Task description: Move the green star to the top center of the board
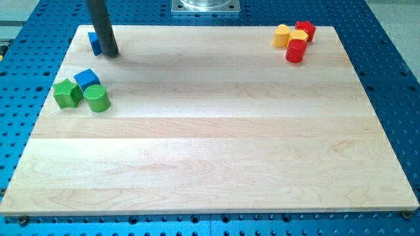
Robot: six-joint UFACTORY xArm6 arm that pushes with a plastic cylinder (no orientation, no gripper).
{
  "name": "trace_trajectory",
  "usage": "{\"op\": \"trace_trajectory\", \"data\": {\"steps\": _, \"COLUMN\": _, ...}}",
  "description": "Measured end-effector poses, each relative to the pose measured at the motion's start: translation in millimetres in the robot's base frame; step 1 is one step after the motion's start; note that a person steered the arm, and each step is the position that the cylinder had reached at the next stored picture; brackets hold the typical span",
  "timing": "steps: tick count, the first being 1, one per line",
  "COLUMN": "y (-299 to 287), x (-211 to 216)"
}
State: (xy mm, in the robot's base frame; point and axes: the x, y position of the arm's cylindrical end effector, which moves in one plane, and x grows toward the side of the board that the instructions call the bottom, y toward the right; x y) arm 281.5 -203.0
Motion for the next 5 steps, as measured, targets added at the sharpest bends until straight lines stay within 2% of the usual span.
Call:
{"op": "trace_trajectory", "data": {"steps": 1, "y": 43, "x": 11}}
{"op": "trace_trajectory", "data": {"steps": 3, "y": 230, "x": -69}}
{"op": "trace_trajectory", "data": {"steps": 4, "y": 309, "x": -89}}
{"op": "trace_trajectory", "data": {"steps": 5, "y": 238, "x": -32}}
